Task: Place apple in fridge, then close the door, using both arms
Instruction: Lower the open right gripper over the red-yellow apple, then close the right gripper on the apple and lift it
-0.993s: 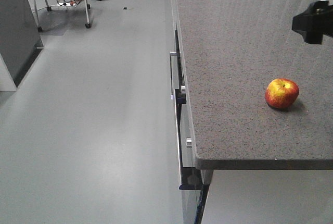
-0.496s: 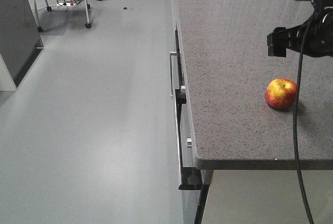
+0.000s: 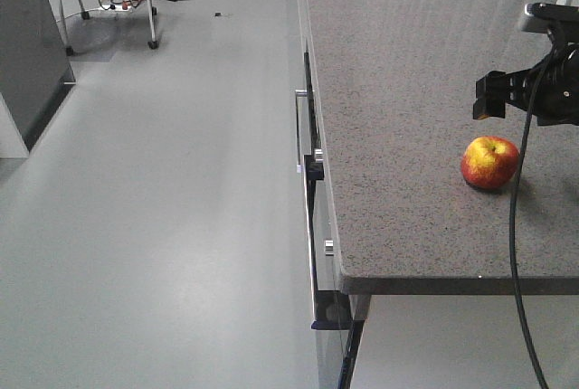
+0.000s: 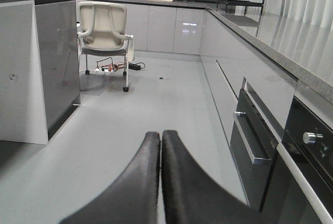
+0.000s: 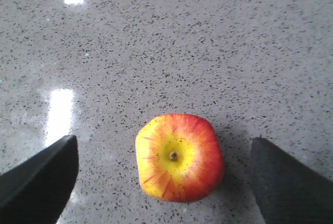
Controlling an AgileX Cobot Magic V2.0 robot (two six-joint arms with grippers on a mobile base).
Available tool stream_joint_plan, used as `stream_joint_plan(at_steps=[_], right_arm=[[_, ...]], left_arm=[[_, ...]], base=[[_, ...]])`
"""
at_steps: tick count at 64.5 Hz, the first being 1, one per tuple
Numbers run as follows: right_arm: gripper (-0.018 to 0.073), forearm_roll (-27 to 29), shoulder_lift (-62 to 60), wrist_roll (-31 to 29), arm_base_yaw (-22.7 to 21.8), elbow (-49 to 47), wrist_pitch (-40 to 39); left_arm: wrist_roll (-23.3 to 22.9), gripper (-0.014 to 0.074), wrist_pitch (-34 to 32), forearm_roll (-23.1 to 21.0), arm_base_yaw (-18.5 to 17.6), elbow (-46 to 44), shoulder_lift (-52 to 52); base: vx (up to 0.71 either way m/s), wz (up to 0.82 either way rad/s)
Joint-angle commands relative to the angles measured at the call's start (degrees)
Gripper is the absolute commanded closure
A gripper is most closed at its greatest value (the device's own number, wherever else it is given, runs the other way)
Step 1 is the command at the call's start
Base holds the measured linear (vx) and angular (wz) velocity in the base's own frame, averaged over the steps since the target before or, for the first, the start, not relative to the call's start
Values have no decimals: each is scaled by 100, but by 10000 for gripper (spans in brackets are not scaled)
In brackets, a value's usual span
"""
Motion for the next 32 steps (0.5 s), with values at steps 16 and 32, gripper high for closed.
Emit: stream_joint_plan(at_steps=[16, 32], right_arm=[[-55, 80, 67, -257, -27, -198, -340], [-48, 81, 298, -325, -27, -198, -332]], left_arm=[[-50, 603, -388, -19, -25, 159, -80], [-50, 603, -388, -19, -25, 159, -80]], base=[[0, 0], [0, 0]])
